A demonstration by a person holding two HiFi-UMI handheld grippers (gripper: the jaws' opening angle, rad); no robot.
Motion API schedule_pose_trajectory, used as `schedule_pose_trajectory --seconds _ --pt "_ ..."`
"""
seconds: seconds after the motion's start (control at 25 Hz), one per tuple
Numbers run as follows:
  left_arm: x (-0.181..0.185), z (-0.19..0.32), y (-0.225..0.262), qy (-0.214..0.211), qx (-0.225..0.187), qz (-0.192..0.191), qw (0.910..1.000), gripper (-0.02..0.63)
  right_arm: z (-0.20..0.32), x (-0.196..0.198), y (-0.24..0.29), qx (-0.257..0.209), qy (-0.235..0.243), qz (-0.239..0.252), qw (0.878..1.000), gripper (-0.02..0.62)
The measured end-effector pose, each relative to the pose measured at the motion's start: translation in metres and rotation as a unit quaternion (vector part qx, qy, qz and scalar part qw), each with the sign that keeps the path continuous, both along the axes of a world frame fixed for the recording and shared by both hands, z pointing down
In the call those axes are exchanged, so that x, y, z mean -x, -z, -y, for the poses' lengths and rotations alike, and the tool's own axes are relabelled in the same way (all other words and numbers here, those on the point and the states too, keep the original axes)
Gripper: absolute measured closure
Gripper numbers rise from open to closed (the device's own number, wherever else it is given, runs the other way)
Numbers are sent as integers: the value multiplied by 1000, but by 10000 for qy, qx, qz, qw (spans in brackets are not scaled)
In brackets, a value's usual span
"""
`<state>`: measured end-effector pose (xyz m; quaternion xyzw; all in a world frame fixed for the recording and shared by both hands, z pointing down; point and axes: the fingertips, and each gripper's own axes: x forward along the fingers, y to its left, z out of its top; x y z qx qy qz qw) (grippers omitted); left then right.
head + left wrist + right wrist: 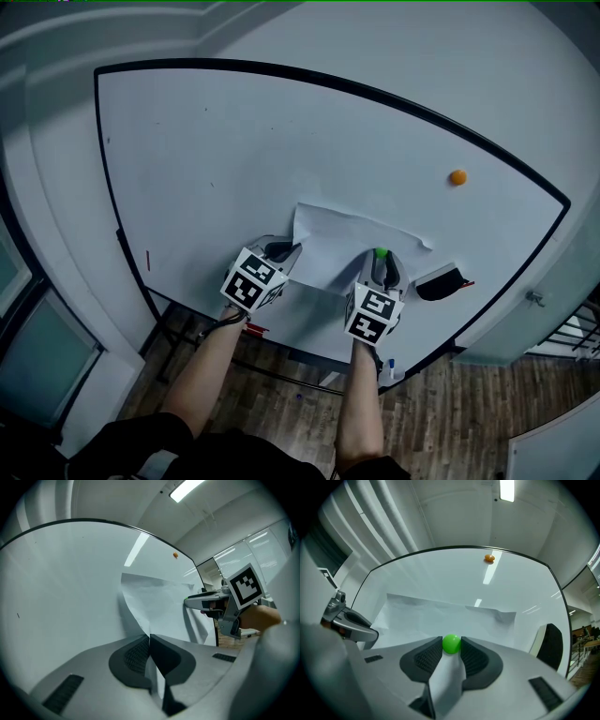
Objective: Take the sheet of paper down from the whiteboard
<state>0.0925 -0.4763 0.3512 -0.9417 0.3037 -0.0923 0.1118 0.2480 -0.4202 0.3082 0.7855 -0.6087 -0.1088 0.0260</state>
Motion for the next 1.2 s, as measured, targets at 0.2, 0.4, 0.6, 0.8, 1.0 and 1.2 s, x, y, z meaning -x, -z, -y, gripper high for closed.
schedule_pose_trajectory --seconds 0.2,0.4,0.6,0.8,1.0,1.2 --pt "6 3 -2 67 29 8 10000 584 0 1 -1 13 4 6 10000 462" --pt "11 5 -5 126 62 0 9999 584 0 1 -2 24 9 12 10000 462" --pt "14 6 -5 174 72 -16 9998 584 0 1 -4 38 18 25 10000 462" --pt "16 7 -5 234 77 -11 9997 584 0 2 -5 44 66 39 10000 462" --pt "20 9 -5 299 95 -15 9995 584 1 2 -7 63 104 46 9999 462" --pt "25 11 -7 356 107 -11 9993 584 0 3 -10 92 113 39 9999 462"
